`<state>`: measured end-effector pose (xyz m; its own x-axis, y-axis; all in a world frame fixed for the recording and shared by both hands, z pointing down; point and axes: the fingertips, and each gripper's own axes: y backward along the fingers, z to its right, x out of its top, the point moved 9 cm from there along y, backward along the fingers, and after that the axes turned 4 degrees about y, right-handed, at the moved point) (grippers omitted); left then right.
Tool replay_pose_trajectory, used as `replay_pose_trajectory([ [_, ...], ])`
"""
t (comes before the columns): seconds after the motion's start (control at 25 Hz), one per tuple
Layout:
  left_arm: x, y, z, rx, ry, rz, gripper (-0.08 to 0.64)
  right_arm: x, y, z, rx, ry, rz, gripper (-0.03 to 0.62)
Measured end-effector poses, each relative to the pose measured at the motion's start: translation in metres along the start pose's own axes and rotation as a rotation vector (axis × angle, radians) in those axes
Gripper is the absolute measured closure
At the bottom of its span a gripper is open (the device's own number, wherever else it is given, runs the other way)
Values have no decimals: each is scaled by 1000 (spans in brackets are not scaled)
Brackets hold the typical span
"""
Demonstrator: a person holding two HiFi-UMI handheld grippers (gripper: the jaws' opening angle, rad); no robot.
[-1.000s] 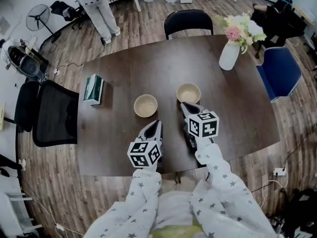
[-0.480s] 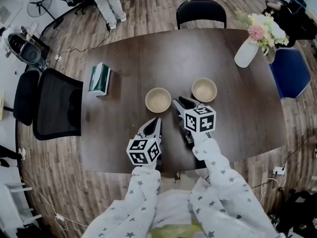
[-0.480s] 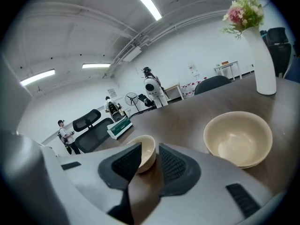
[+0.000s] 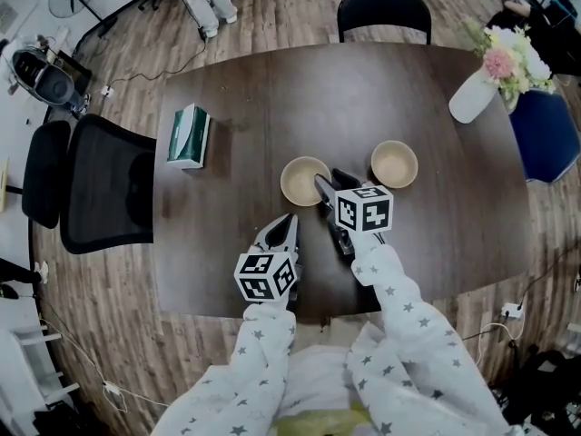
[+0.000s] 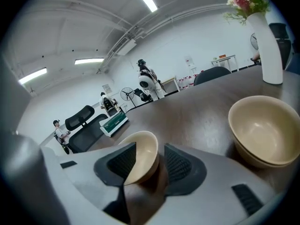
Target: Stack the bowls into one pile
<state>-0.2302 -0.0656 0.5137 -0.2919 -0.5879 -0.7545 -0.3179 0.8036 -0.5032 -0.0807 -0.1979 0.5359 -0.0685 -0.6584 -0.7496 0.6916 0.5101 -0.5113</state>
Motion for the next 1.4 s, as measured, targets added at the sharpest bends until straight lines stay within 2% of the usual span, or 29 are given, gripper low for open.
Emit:
replay_pose_trajectory([
  [0.32,1,-5,-10,-1,-12,-26,534,-3,-18,2,-17,-31,-46,430],
  [0.6,0,-5,-10,-7,-38,-42,534,-4,-23,1,-24,-13,-90,540],
  [0.76,1,-3,-11,-4,-42,-35,534,-6,-20,2,-34,-16,-96,552],
  [1.08,7,-6,-1,-22,-65,-18,534,11,5,13,-62,-65,-7,557],
  [1.4,14,-14,25,-83,-102,-11,534,29,49,31,-125,-113,121,558],
])
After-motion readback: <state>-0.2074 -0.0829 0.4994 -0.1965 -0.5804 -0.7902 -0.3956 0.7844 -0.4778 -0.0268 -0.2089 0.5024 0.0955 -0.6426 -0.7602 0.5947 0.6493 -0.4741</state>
